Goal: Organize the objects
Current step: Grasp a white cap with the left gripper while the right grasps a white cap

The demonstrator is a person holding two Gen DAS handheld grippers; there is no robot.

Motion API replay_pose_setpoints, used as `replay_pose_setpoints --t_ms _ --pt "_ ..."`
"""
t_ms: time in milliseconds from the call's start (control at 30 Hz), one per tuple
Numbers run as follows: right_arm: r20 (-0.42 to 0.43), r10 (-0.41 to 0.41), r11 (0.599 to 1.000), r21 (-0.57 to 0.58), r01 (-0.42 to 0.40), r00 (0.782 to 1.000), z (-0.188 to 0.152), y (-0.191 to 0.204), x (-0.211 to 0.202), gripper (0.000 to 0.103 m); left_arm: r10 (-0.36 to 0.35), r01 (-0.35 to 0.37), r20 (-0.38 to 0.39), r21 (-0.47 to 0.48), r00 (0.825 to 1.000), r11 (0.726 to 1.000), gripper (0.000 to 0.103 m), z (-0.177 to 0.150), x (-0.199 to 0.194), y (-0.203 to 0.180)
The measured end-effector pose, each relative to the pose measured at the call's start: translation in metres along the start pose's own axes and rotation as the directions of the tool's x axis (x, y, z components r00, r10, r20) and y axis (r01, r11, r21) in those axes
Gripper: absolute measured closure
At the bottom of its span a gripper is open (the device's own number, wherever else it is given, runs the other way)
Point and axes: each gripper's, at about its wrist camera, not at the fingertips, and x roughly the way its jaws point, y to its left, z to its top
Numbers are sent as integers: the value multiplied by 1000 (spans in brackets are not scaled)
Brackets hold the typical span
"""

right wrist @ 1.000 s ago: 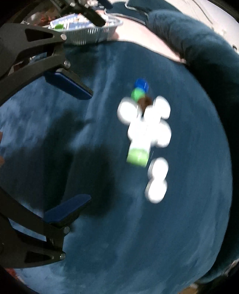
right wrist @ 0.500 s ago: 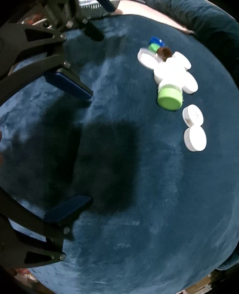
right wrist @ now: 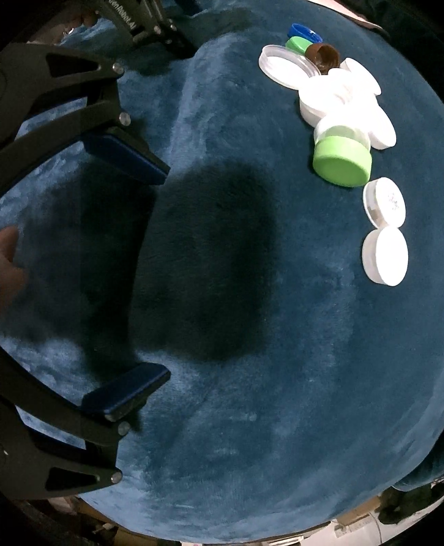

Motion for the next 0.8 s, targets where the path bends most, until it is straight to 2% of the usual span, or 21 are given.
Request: replay_pose_setpoints --t_ms 267,467,800 --pt "16 -7 1000 -18 8 1000 1 -8 -1 0 -8 7 43 20 999 1000 0 -7 -3 0" --pt "36 -7 999 -33 9 999 1 -16 -1 0 -18 17 28 22 999 1000 0 -6 -3 1" --pt "80 -8 999 -45 11 997 1 -31 -3 0 -4 3 49 23 999 1000 0 -10 -10 -1"
